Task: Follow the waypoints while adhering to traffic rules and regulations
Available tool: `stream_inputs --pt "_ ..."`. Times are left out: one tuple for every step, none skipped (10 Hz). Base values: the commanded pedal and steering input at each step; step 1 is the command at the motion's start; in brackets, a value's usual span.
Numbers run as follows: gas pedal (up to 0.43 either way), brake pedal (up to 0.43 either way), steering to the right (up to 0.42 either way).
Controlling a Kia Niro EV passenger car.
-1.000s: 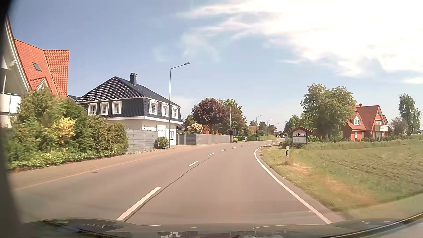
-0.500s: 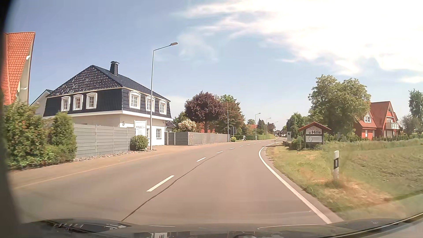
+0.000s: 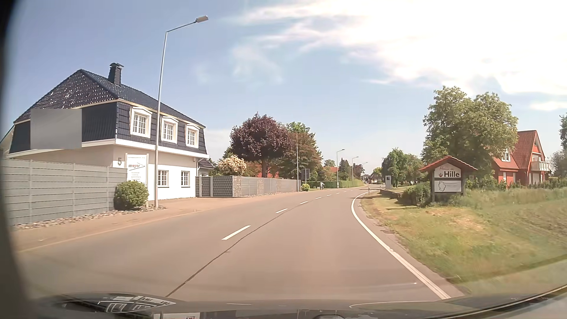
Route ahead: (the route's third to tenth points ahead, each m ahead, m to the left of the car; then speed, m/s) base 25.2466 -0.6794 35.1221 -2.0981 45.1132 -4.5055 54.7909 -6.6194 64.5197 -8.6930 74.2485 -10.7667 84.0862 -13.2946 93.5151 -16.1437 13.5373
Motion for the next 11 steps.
stream_inputs --pt "0.157 0.000 0.017" --pt "0.157 0.000 0.017" --pt "0.157 0.000 0.017" --pt "0.157 0.000 0.017" --pt "0.157 0.000 0.017" --pt "0.157 0.000 0.017" --pt "0.157 0.000 0.020" --pt "0.157 0.000 0.023" --pt "0.157 0.000 0.023" --pt "0.157 0.000 0.024" --pt "0.157 0.000 0.025"
